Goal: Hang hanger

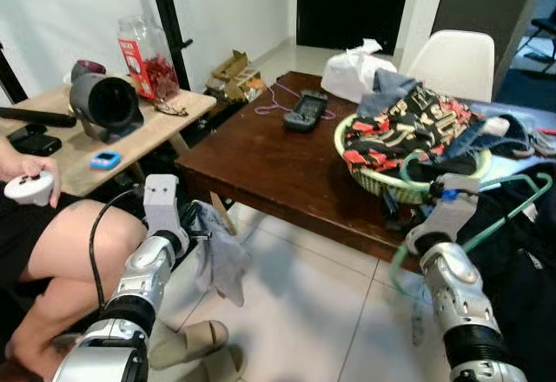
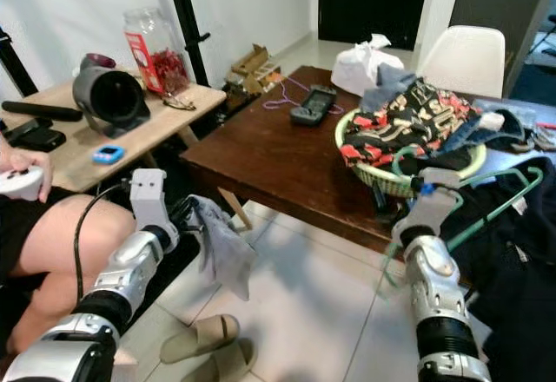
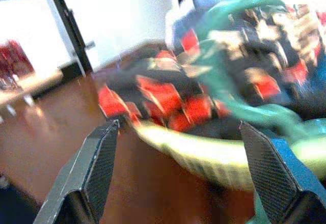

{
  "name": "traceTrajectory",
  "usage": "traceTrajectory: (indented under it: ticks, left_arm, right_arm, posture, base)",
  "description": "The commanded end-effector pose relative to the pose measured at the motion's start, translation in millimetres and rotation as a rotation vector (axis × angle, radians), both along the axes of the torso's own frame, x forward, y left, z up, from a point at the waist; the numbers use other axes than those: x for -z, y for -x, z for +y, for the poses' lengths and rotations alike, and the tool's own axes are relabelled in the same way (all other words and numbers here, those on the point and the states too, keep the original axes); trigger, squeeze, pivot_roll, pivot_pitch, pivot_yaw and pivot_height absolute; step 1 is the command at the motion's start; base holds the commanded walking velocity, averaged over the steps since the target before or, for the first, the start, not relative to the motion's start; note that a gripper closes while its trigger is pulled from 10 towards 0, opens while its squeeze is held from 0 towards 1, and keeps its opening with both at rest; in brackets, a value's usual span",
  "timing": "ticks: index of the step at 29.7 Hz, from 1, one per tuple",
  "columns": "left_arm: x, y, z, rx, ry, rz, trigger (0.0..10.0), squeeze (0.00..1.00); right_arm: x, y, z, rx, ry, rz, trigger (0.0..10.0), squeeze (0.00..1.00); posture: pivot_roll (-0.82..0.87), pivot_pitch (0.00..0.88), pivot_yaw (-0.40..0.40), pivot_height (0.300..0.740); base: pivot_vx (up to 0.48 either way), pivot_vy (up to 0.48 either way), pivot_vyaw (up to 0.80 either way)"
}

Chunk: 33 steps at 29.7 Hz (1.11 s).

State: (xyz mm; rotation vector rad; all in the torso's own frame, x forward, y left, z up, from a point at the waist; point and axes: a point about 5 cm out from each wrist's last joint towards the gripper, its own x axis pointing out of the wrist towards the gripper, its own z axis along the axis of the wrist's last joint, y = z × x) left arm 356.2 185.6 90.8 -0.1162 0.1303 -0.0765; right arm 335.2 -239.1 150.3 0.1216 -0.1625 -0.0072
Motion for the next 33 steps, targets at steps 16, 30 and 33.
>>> traceTrajectory:
  ticks: [16,30,33]
  left_arm:
    - [3,2.2,4.9,-0.019,0.013,0.002,10.0,0.0]
    - [2,2.0,5.5,-0.021,0.02,-0.003,10.0,0.0]
    - [2,2.1,5.5,-0.02,0.021,-0.004,10.0,0.0]
  right_arm:
    - [-28,-3.9,10.3,-0.008,0.232,-0.025,10.0,0.0]
    - [-4,-4.3,8.9,-0.021,0.432,0.227,10.0,0.0]
    - [-6,-5.0,11.7,-0.011,0.449,0.253,10.0,0.0]
  posture:
    - [0.0,0.0,0.045,0.74]
    - [0.0,0.004,0.042,0.74]
    - [0.0,0.006,0.044,0.74]
  base:
    - [0.0,0.0,0.0]
    - [0.0,0.0,0.0]
    - [0.0,0.0,0.0]
